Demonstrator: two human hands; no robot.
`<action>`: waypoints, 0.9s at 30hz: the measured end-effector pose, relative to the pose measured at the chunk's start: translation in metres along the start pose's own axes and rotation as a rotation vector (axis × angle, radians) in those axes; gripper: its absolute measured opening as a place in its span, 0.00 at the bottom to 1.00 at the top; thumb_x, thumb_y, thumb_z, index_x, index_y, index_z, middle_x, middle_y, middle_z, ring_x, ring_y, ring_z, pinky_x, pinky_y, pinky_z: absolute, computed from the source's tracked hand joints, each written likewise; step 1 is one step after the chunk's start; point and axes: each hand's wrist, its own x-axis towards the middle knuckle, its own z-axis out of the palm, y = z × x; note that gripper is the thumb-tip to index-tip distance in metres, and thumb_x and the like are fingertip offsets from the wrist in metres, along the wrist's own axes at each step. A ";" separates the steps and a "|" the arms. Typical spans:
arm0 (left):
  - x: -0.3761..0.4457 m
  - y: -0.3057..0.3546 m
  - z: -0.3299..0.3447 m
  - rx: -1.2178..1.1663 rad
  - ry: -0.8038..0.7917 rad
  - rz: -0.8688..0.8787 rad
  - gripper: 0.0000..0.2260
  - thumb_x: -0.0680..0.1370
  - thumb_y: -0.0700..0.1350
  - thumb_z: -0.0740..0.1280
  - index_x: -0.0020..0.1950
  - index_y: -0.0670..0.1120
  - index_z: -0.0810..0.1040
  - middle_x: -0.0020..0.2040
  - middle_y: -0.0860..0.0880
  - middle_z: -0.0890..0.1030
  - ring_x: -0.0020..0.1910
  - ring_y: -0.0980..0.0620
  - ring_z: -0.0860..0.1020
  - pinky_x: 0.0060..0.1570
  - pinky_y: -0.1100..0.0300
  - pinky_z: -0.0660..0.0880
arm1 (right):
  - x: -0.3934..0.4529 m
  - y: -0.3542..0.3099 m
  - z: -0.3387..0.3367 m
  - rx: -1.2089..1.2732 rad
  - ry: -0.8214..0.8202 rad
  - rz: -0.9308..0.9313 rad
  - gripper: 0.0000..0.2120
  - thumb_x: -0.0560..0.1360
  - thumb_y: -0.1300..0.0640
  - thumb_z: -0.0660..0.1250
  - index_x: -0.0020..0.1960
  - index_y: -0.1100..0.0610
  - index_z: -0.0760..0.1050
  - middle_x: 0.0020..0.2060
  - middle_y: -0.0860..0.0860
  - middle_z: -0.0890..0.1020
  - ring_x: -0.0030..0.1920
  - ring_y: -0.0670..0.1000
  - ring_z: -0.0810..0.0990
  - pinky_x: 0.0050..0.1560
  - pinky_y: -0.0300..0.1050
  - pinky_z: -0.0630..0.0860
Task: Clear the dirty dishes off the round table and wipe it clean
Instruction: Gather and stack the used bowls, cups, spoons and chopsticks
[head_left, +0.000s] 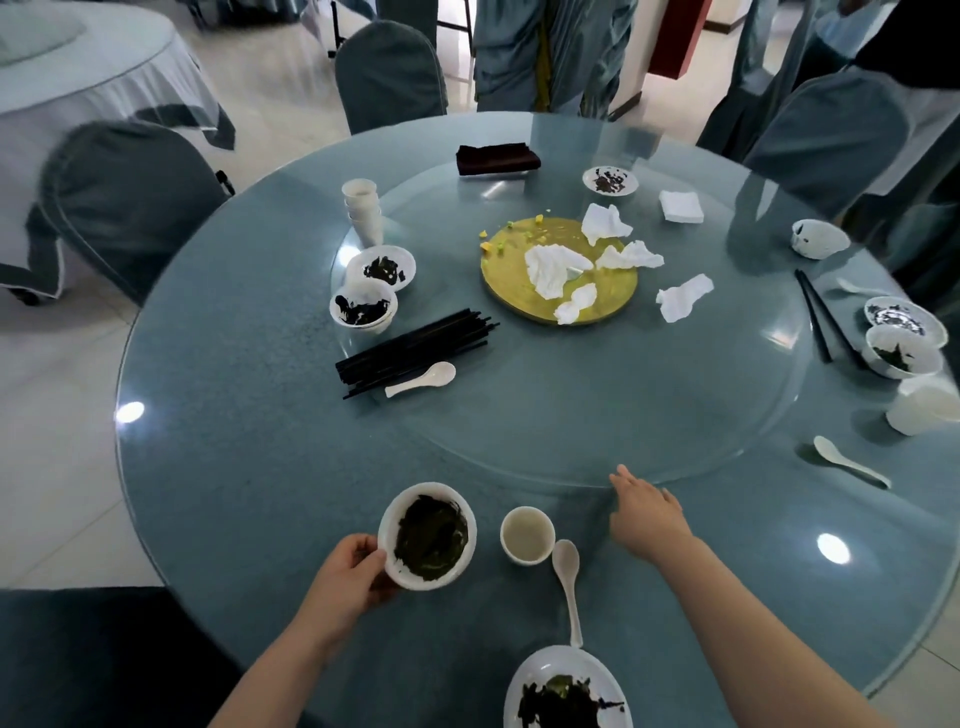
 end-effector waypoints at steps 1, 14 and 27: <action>-0.001 0.003 0.003 -0.013 -0.006 0.010 0.06 0.81 0.38 0.62 0.57 0.41 0.74 0.52 0.39 0.81 0.48 0.43 0.81 0.49 0.48 0.80 | 0.000 0.000 -0.008 -0.001 -0.011 0.038 0.27 0.77 0.58 0.55 0.76 0.56 0.58 0.79 0.50 0.56 0.75 0.53 0.62 0.75 0.52 0.56; -0.023 0.040 0.033 -0.087 -0.129 0.102 0.12 0.79 0.36 0.64 0.60 0.47 0.76 0.53 0.45 0.83 0.49 0.45 0.83 0.51 0.49 0.81 | -0.091 -0.085 -0.023 0.808 0.000 -0.291 0.09 0.75 0.49 0.69 0.53 0.47 0.73 0.42 0.47 0.84 0.43 0.46 0.82 0.46 0.43 0.79; -0.031 0.043 0.048 0.058 -0.231 0.188 0.14 0.76 0.37 0.70 0.58 0.50 0.75 0.57 0.50 0.79 0.49 0.49 0.84 0.48 0.56 0.81 | -0.102 -0.080 -0.012 0.899 0.121 -0.122 0.18 0.80 0.51 0.58 0.37 0.61 0.71 0.28 0.50 0.80 0.28 0.47 0.75 0.39 0.52 0.79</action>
